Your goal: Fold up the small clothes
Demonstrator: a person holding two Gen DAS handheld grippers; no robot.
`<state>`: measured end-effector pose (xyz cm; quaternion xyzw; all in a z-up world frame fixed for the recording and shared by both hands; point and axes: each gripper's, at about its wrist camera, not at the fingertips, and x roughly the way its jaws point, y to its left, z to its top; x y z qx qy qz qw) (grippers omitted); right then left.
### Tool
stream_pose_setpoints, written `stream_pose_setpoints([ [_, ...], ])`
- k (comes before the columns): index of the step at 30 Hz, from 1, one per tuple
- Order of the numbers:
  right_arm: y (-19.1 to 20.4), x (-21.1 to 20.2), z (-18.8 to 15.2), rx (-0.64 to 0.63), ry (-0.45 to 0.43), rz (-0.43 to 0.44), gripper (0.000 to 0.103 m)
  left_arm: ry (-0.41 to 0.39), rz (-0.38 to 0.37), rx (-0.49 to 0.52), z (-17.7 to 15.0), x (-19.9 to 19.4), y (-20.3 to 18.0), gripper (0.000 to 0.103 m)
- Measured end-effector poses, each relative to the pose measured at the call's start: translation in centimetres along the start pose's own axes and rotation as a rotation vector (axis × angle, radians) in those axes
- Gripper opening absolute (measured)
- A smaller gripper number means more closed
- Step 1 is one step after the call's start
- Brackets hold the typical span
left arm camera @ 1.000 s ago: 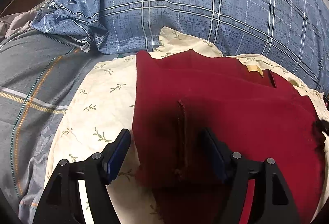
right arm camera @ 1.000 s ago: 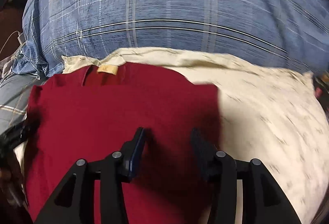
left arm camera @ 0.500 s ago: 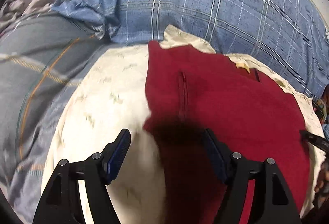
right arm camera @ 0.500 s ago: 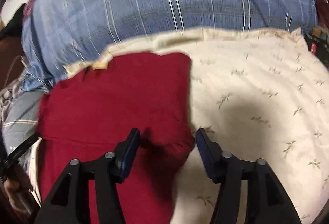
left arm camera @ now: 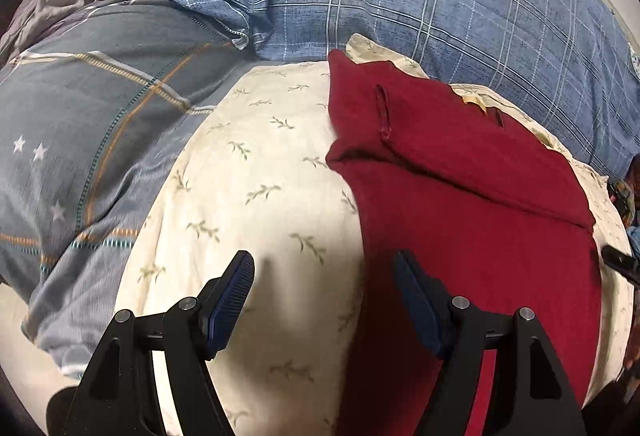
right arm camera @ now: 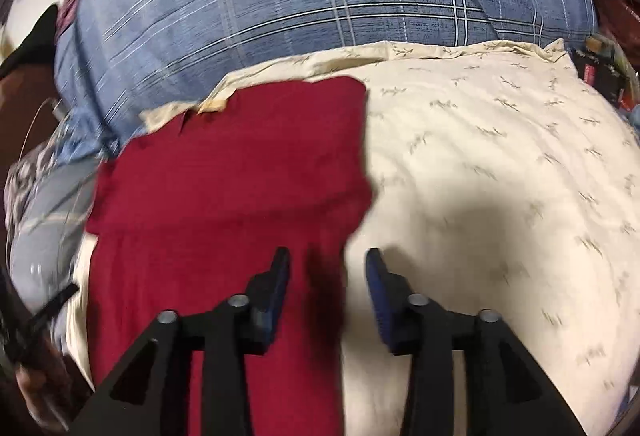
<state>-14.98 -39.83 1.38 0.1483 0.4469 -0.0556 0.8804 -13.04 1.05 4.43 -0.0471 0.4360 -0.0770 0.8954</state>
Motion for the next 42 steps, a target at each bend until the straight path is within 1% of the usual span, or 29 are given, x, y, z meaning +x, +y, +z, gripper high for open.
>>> stream_pose_setpoints([
  [3, -0.5, -1.9, -2.6, -0.018, 0.021, 0.034, 0.053, 0.001, 0.0, 0.021, -0.9, -0.5, -0.1, 0.072],
  [6, -1.2, -3.6, -4.9, -0.013, 0.03, 0.056, 0.053, 0.005, 0.0, 0.044, -1.7, -1.2, -0.4, 0.072],
  [8, -1.5, -4.1, -5.8, -0.003, 0.033, 0.067, 0.055, 0.003, 0.001, 0.051, -2.2, -1.5, -0.4, 0.072],
  [9, -1.6, -4.2, -6.2, 0.005, 0.036, 0.072, 0.058, 0.002, 0.001, 0.053, -2.3, -1.7, -0.5, 0.072],
  [11, -1.6, -4.2, -6.8, 0.013, 0.035, 0.079, 0.062, 0.004, -0.002, 0.058, -2.9, -2.2, -0.7, 0.072],
  [14, -1.2, -3.9, -7.4, 0.018, 0.039, 0.106, 0.062, 0.008, 0.002, 0.065, -3.5, -2.7, -0.8, 0.072],
  [17, -0.6, -3.4, -7.9, 0.005, 0.063, 0.128, 0.062, 0.015, 0.007, 0.074, -4.1, -3.2, -0.8, 0.072],
  [21, 0.3, -3.3, -9.1, -0.048, 0.109, 0.146, 0.062, 0.035, -0.022, 0.071, -5.7, -4.4, -0.4, 0.072],
  [23, 0.4, -3.9, -9.9, -0.066, 0.106, 0.169, 0.062, 0.048, -0.029, 0.078, -6.3, -4.6, -0.2, 0.072],
  [28, -0.1, -4.4, -11.6, -0.056, 0.127, 0.216, 0.063, 0.079, -0.042, 0.103, -8.1, -5.3, -0.4, 0.072],
  [33, -0.1, -4.1, -13.3, -0.074, 0.18, 0.232, 0.062, 0.133, -0.085, 0.112, -10.0, -5.6, -0.6, 0.072],
  [36, -0.1, -4.3, -14.1, -0.082, 0.194, 0.248, 0.062, 0.146, -0.08, 0.132, -11.2, -5.9, -0.6, 0.072],
  [40, 0.2, -4.0, -14.9, -0.088, 0.204, 0.256, 0.061, 0.181, -0.098, 0.11, -12.3, -5.4, -0.1, 0.072],
  [42, 0.5, -3.9, -15.0, -0.097, 0.204, 0.236, 0.06, 0.177, -0.1, 0.102, -12.3, -5.3, -0.1, 0.072],
])
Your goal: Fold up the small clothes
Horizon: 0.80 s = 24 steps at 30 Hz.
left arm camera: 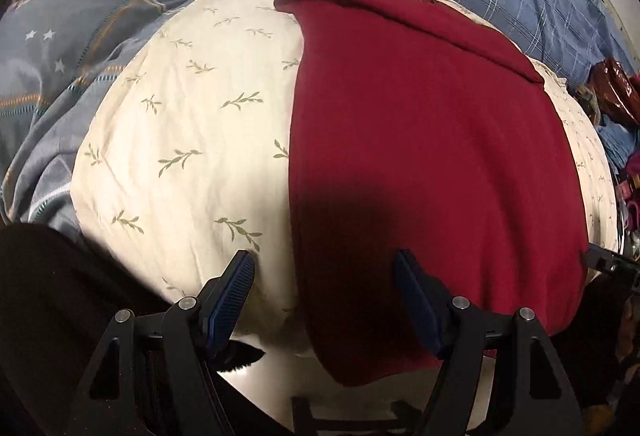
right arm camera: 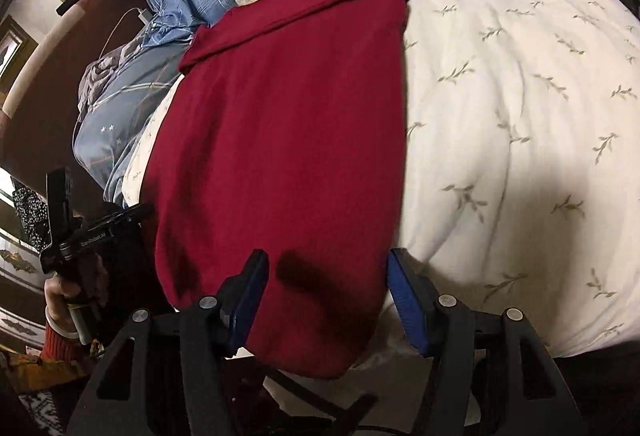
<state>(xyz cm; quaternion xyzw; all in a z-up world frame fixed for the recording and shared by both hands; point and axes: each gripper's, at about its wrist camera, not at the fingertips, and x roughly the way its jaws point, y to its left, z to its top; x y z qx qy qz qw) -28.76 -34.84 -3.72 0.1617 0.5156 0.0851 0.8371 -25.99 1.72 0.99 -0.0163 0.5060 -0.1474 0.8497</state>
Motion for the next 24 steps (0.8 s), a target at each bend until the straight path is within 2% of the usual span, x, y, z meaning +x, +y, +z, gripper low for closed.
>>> stream_pose_setpoints([
  [2, 0.2, -0.2, 0.1, -0.01, 0.005, -0.006, 0.055, 0.008, -0.007, -0.007, 0.1, -0.1, 0.1, 0.072],
  [4, 0.1, -0.6, -0.2, -0.025, 0.005, -0.013, 0.041, 0.013, -0.021, -0.021, 0.1, -0.3, 0.5, 0.072],
  [6, 0.1, -0.5, -0.4, -0.036, -0.012, -0.034, 0.021, 0.013, -0.03, -0.034, -0.2, -0.4, 1.0, 0.072],
  [8, -0.2, -0.6, -0.6, -0.019, -0.042, -0.046, 0.009, 0.014, -0.028, -0.048, -0.5, -0.5, 1.4, 0.072],
  [12, -0.3, -3.2, -0.9, -0.039, -0.139, -0.09, 0.008, 0.027, -0.03, -0.047, -1.3, -0.9, 1.4, 0.072],
  [15, -1.8, -3.8, -0.5, 0.011, -0.153, -0.107, 0.003, 0.042, -0.029, -0.052, -2.0, -0.8, 1.4, 0.072],
  [19, -2.9, -2.8, -1.0, 0.077, -0.098, -0.037, 0.004, 0.067, -0.044, -0.038, -2.3, -0.3, 0.9, 0.071],
  [22, -3.9, -2.8, -1.4, 0.162, -0.088, 0.034, 0.02, 0.052, -0.064, -0.042, -2.2, -0.6, 0.6, 0.071],
  [23, -4.2, -2.6, -1.6, 0.189, -0.069, 0.062, 0.039, 0.048, -0.077, -0.048, -2.0, -0.6, 0.7, 0.07],
  [24, -4.5, -2.3, -1.8, 0.203, -0.047, 0.076, 0.048, 0.046, -0.084, -0.051, -2.0, -0.6, 0.7, 0.07],
])
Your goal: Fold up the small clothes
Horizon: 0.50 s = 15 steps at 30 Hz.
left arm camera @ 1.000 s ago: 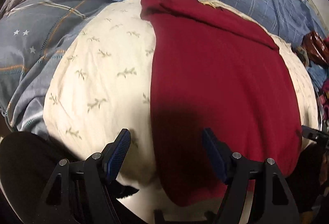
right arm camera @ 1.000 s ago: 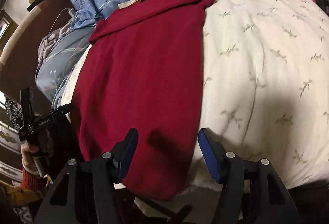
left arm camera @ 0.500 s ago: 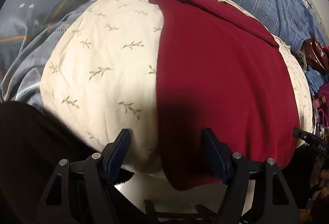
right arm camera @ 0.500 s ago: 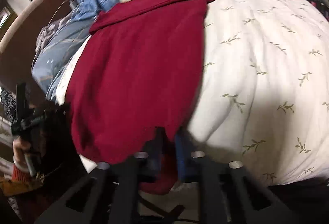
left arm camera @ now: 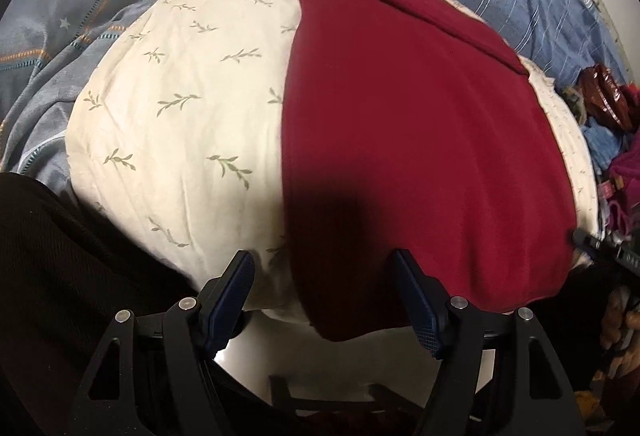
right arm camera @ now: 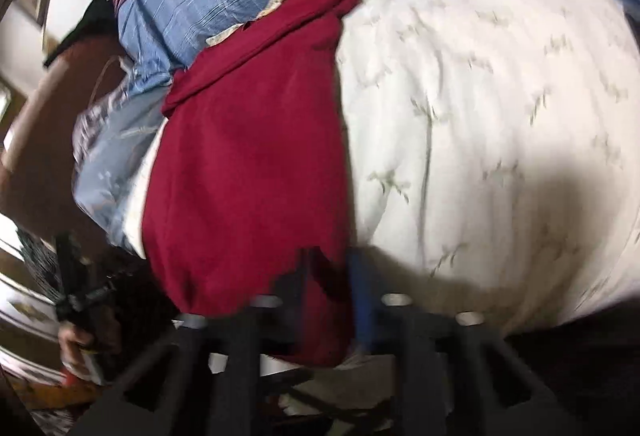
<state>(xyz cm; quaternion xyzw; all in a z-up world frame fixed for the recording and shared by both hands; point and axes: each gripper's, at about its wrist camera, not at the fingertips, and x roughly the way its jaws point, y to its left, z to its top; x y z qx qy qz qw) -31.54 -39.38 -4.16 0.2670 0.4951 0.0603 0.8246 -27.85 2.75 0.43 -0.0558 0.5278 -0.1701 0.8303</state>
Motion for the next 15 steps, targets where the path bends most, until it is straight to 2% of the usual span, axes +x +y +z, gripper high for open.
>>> stream_pose_setpoints([
  [3, 0.2, 0.6, -0.7, -0.006, 0.039, -0.006, 0.048, -0.005, -0.019, 0.013, 0.2, 0.4, -0.1, 0.07],
  [6, 0.5, 0.8, -1.0, -0.019, 0.071, 0.014, 0.048, 0.007, -0.001, 0.031, 0.0, 1.1, -0.1, 0.068],
  [10, 1.4, 1.8, -1.7, -0.054, 0.129, 0.01, 0.047, 0.007, -0.018, 0.039, -0.1, 1.3, -0.4, 0.054],
  [11, 1.8, 2.0, -2.0, -0.084, 0.141, 0.007, 0.042, 0.009, -0.023, 0.041, -0.2, 1.4, -0.4, 0.049],
  [12, 2.0, 1.9, -2.2, -0.107, 0.146, 0.006, 0.029, 0.012, -0.025, 0.048, -0.2, 1.5, -0.4, 0.047],
  [13, 2.5, 1.9, -2.2, -0.134, 0.147, 0.002, 0.021, 0.014, -0.023, 0.055, -0.2, 1.6, -0.5, 0.042],
  [14, 2.9, 1.7, -2.2, -0.162, 0.146, -0.002, 0.011, 0.018, -0.023, 0.059, -0.2, 1.6, -0.5, 0.035],
  [15, 3.3, 1.4, -2.0, -0.179, 0.142, 0.005, 0.01, 0.022, -0.028, 0.059, -0.2, 1.5, -0.5, 0.029],
])
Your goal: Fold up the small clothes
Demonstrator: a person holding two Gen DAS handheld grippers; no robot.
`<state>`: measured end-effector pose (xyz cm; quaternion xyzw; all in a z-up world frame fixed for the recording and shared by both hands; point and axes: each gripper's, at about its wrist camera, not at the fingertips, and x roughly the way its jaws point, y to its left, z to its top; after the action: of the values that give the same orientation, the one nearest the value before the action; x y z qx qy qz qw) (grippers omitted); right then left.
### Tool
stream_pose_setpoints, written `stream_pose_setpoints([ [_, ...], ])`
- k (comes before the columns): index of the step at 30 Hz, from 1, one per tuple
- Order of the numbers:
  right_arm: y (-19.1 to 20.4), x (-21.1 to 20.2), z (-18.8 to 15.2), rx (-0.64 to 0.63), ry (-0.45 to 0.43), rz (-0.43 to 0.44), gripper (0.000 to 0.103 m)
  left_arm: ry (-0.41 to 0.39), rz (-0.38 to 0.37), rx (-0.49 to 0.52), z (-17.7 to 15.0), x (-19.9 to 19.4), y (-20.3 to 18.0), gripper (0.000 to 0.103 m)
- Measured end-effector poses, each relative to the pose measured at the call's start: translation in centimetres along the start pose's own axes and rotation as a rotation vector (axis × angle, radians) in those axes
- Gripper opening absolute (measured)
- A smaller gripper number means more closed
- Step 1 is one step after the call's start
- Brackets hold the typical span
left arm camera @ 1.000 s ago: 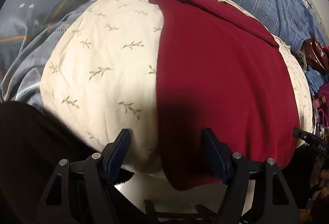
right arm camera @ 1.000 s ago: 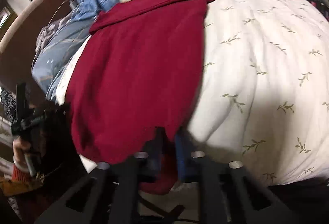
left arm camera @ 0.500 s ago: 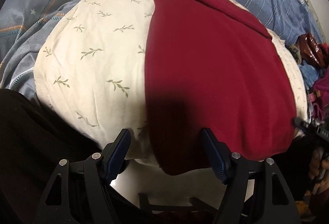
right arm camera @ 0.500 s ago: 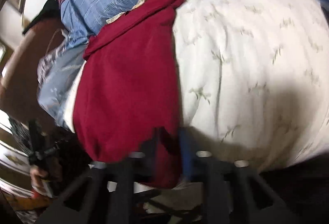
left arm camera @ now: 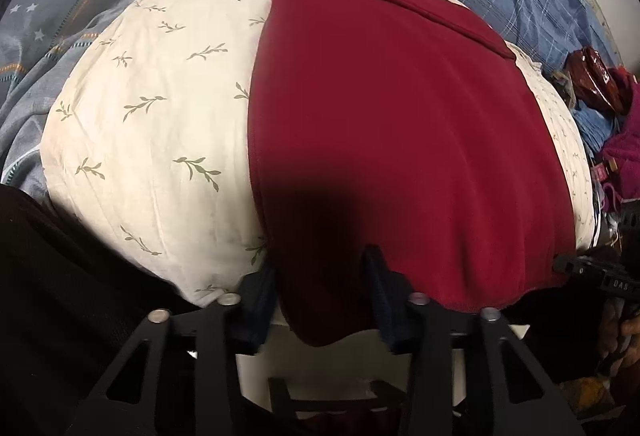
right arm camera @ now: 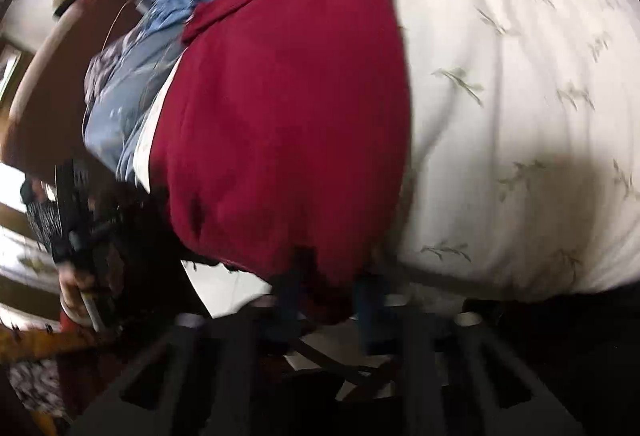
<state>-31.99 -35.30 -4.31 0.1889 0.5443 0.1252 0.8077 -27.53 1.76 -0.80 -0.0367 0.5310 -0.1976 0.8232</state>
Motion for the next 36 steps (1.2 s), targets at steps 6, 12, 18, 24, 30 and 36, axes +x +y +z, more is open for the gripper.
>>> stream_pose_setpoints([
  [6, 1.7, -5.2, 2.7, -0.02, -0.155, 0.127, 0.009, -0.035, -0.113, -0.009, 2.2, -4.0, 0.6, 0.009],
  [12, 2.8, -7.7, 7.8, -0.032, -0.313, 0.153, 0.009, -0.182, -0.161, 0.017, 5.6, -8.2, 0.5, 0.007],
  [18, 2.9, -7.1, 13.8, -0.022, -0.389, 0.144, 0.009, -0.234, -0.149, 0.017, 9.4, -6.8, 0.7, 0.006],
  [24, 3.4, -5.9, 19.0, -0.042, -0.443, 0.073, 0.009, -0.315, -0.129, 0.009, 14.6, -5.0, 0.3, 0.006],
  [30, 2.5, -4.3, 24.0, -0.012, -0.472, 0.049, 0.009, -0.376, -0.033, 0.0, 19.4, -2.2, 0.5, 0.006],
  [36, 1.8, -3.2, 26.8, 0.004, -0.476, 0.018, 0.009, -0.382, 0.031, -0.001, 22.2, 0.6, -0.4, 0.006],
])
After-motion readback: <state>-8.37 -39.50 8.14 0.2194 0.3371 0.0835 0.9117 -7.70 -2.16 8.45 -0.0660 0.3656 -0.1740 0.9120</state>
